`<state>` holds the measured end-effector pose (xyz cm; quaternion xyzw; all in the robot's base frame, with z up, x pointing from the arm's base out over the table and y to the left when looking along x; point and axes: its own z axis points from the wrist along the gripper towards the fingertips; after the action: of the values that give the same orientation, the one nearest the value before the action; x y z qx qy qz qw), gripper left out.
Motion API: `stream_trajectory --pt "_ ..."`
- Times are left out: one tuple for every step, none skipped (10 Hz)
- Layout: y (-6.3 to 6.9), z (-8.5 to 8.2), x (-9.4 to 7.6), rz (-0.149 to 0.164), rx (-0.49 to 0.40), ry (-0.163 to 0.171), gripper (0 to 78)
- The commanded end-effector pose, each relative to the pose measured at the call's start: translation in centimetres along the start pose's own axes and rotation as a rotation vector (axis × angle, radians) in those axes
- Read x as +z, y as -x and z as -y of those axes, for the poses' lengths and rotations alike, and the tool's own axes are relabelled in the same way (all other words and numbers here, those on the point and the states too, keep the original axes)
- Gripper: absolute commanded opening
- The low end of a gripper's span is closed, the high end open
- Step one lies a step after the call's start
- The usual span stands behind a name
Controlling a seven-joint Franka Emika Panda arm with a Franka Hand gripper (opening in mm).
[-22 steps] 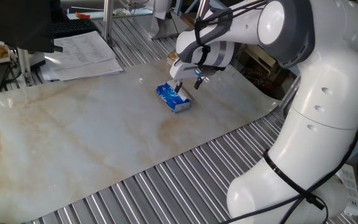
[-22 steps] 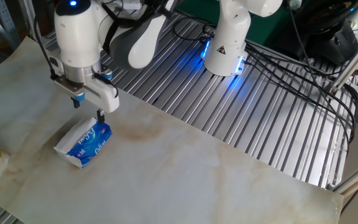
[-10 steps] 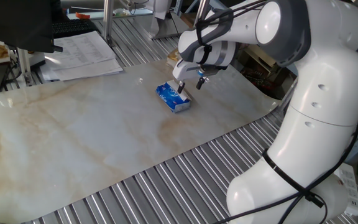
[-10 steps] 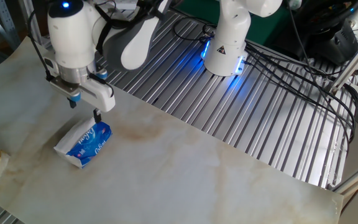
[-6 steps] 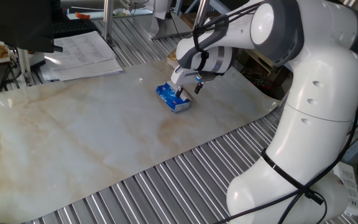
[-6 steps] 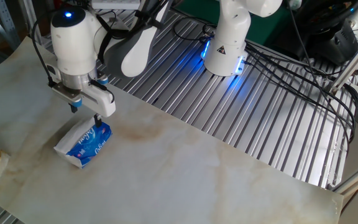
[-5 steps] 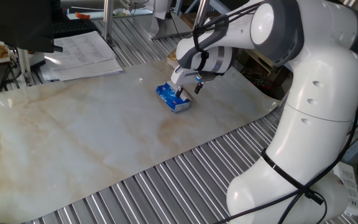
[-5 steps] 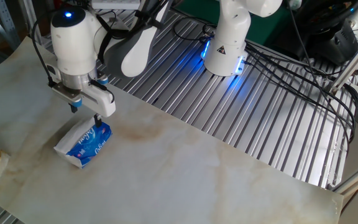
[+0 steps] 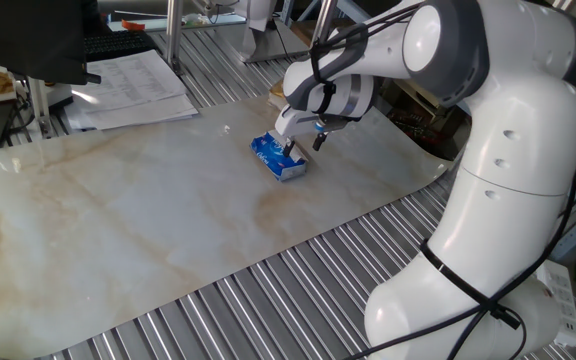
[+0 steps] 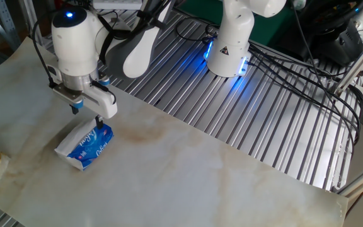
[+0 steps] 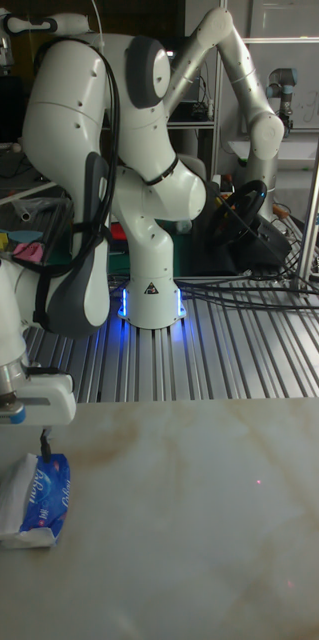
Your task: Pull out a napkin
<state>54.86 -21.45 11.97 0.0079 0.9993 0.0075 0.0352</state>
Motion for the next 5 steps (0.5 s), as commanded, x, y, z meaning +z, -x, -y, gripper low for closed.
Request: stream_trajectory --pt "0.11 0.01 0.33 0.007 -0.003 -0.002 77.4" --pt "0.12 0.00 0.44 0.009 -0.003 -0.002 77.4" --pt "0.11 -0.03 0.42 0.011 -0.002 -0.001 77.4" --pt "0.10 -0.06 0.37 0.011 -0.001 -0.001 77.4" --pt "0.08 -0.13 0.32 0.011 0.001 -0.002 77.4"
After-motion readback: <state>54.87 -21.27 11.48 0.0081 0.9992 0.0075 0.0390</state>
